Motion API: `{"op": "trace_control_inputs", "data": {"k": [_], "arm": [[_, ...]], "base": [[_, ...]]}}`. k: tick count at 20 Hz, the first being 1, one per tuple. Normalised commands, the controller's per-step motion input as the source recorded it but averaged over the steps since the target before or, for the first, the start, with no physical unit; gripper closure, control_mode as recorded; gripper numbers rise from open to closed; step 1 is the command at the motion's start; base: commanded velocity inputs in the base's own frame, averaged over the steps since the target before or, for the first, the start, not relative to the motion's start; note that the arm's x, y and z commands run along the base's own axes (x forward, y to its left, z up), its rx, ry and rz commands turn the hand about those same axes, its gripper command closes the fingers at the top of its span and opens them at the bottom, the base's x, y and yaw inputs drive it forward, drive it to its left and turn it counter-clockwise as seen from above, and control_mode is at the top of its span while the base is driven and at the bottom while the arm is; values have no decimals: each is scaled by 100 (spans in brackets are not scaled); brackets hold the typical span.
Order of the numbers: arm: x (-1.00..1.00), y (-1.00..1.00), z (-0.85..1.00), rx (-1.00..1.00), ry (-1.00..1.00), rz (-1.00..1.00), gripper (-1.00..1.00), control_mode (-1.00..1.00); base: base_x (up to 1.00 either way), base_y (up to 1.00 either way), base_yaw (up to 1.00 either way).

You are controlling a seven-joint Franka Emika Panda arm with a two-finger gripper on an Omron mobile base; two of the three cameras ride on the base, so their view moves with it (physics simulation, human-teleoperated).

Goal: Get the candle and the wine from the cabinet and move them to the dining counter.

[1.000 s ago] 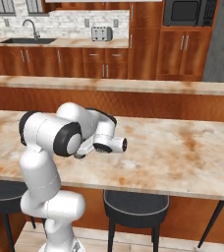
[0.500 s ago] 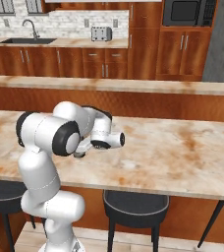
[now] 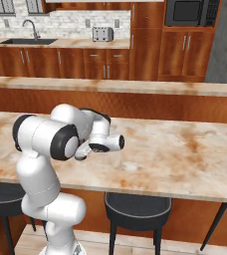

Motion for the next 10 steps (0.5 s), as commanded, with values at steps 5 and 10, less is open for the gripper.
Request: {"op": "trace_control_inputs", "data": {"k": [5, 10], "arm": [[-12, -8, -8, 0, -9, 0, -100, -100], [-5, -15, 0, 0, -3, 0, -100, -100]], "base": [[0, 0, 0], [0, 0, 0]]}}
